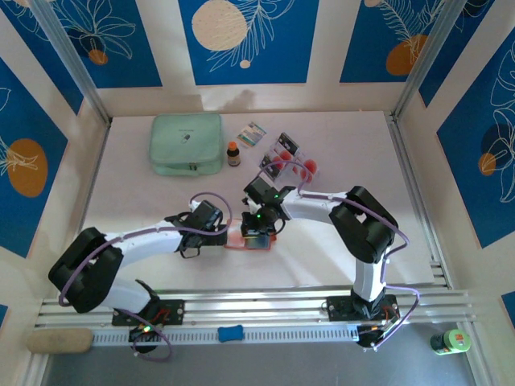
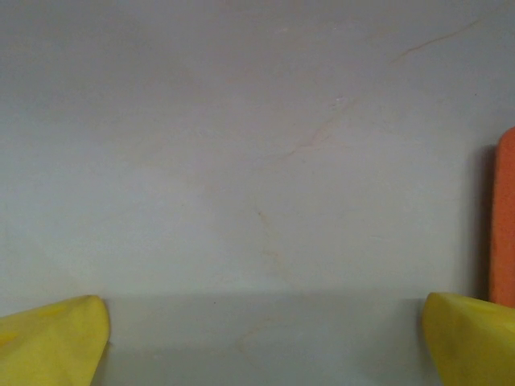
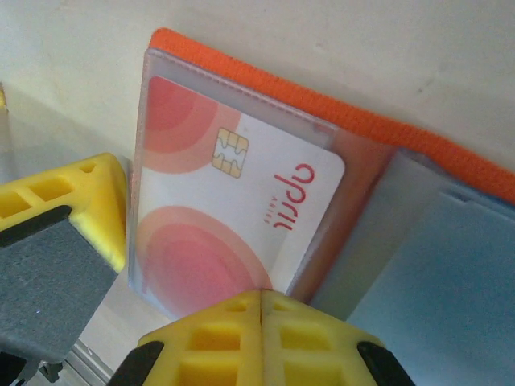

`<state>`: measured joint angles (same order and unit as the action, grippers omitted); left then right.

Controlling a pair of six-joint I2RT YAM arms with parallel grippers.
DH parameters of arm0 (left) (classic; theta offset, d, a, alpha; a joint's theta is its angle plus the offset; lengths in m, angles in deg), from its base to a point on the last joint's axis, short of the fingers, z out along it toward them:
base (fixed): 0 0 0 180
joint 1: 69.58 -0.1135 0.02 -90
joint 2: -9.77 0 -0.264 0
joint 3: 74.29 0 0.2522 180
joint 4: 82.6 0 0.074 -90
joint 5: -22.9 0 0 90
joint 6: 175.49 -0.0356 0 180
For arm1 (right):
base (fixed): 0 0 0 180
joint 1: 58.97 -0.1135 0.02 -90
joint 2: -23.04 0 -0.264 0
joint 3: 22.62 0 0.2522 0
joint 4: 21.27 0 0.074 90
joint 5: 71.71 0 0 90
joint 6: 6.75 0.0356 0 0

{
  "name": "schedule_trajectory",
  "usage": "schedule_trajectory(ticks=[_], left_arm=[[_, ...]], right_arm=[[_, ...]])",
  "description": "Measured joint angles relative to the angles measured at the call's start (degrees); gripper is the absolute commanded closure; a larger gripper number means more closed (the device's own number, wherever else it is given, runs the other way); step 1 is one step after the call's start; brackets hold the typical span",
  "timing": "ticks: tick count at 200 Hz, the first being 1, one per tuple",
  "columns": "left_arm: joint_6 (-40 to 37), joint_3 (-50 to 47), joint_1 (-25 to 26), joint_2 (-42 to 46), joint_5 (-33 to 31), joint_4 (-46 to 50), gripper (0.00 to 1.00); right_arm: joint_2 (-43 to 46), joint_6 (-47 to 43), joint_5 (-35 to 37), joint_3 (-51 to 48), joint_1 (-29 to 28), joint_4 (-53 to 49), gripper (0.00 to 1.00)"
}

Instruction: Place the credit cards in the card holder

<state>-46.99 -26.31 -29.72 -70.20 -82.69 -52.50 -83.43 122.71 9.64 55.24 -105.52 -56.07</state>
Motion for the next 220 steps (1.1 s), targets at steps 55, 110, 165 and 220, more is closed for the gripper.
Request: schedule_trajectory(ticks=[55, 110, 165, 220], left_arm=[[0.0, 0.0, 0.0, 1.0, 0.0, 0.4, 0.0], [-0.1, 0.4, 0.0, 7.4, -0.6, 3.7, 0.0], [-1.1, 5.2, 0.1, 9.6, 2.1, 4.2, 0.0], [-1.1, 9.9, 5.4, 3.7, 3.6, 2.5, 0.0]], right_arm=[[1.7, -0.5, 0.3, 0.6, 0.5, -2.0, 1.0], [11.6, -2.4, 1.5, -0.5, 5.1, -3.0, 1.0], [16.1, -4.1, 1.7, -7.4, 12.2, -2.6, 1.0], [15.7, -5.3, 0.5, -8.8, 13.4, -2.1, 1.0]])
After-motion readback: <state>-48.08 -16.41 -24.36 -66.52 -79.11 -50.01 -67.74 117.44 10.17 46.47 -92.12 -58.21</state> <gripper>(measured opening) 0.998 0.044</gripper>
